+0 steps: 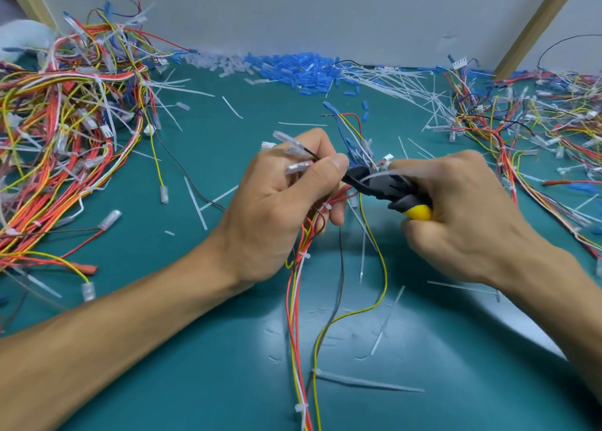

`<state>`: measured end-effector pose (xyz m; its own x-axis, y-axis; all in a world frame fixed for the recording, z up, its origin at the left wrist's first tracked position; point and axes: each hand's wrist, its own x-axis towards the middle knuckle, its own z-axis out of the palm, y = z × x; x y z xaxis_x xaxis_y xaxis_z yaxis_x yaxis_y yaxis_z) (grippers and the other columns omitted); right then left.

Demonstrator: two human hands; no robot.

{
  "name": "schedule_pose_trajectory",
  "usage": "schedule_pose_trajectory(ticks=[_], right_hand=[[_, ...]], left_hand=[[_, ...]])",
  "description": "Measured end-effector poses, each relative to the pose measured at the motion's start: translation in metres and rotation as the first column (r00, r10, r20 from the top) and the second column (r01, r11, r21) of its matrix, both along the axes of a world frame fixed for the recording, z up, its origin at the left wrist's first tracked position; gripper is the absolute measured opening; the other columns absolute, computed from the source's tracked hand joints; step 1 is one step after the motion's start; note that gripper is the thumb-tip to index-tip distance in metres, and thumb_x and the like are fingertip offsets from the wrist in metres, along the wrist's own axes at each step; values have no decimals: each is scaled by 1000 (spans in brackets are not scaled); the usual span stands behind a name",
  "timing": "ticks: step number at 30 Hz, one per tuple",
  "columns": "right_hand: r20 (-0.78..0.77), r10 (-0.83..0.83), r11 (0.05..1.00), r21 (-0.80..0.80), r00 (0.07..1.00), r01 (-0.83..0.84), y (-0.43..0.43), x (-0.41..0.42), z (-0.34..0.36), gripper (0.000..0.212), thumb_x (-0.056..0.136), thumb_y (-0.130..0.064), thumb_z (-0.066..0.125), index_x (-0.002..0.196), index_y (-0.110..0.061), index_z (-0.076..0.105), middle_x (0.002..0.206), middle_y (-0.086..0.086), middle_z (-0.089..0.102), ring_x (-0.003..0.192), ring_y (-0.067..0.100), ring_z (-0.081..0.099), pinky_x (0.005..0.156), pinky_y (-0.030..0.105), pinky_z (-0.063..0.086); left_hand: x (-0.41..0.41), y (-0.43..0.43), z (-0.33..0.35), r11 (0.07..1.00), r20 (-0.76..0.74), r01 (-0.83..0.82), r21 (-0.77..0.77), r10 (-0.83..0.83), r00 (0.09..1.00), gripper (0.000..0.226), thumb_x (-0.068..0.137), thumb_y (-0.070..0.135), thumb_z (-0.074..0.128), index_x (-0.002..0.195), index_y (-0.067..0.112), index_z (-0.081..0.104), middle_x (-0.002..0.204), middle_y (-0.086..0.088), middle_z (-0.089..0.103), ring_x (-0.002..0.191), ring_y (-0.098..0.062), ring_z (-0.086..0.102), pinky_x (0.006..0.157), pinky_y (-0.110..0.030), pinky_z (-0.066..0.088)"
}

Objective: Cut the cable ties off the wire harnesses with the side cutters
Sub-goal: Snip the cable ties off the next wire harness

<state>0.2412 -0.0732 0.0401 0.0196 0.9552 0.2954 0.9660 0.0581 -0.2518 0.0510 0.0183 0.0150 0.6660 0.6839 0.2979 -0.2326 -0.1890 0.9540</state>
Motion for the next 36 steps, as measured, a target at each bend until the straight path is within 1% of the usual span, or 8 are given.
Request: schedule_pose_trajectory(ticks=[6,9,16,21,24,28,32,36], right_hand=[[51,-9,1000,-6,999,10,2,-4,-1,13,63,-23,44,72,-23,54,59,6,42,66,42,37,54,44,42],[54,-16,1000,10,998,15,2,-2,-6,15,61,-20,45,65,-26,33,56,6,30,63,42,32,51,44,36],[-42,19,998,62,999,-16,9,0,-12,25,64,-17,49,74,-28,29,62,-6,36,66,31,34,54,46,39],[-359,-5,991,123,933,52,4,-3,-12,28,59,-5,51,64,-21,29,62,-6,21,61,12,17,53,32,13],[-384,-61,985,125,921,117,5,-4,-8,21,61,-6,54,69,-10,35,64,4,25,63,13,19,55,39,17],[-470,-132,980,70,873,186,5,-1,-5,25,55,-7,55,67,2,35,62,9,26,60,17,22,52,46,20],[-379,-196,967,77,904,242,5,4,-6,12,63,-14,59,70,-6,55,61,16,44,59,26,34,54,41,30],[-284,-248,966,-7,926,257,9,13,-7,9,80,-15,66,74,-9,63,64,17,51,62,26,38,50,32,25]], left_hand=[[-1,3,1,1000,12,-21,10,20,1000,26,100,19,50,76,9,47,61,-22,59,46,-27,44,44,-25,35],[0,1,-1,1000,-2,-16,6,16,1000,26,100,20,50,76,9,48,60,-18,60,47,-26,44,45,-25,35],[1,5,-1,997,30,-31,-71,33,999,25,99,20,51,76,10,46,62,-26,59,47,-23,41,43,-22,35],[1,9,-3,993,57,-14,-120,21,998,24,98,21,51,76,9,48,62,-21,62,47,-23,45,43,-23,33],[2,14,-4,981,91,-1,-196,19,996,17,95,22,54,81,12,51,64,-20,61,47,-23,45,46,-33,27],[3,21,-1,969,113,-30,-245,59,992,7,91,20,66,90,19,60,64,-15,58,45,-19,45,48,-27,33],[0,29,1,954,130,-115,-277,156,979,4,91,15,66,89,18,64,66,-11,58,49,-15,45,49,-26,33],[-4,39,4,922,133,-174,-346,232,964,12,97,12,61,89,19,66,70,-10,59,51,-13,47,47,-22,38]])
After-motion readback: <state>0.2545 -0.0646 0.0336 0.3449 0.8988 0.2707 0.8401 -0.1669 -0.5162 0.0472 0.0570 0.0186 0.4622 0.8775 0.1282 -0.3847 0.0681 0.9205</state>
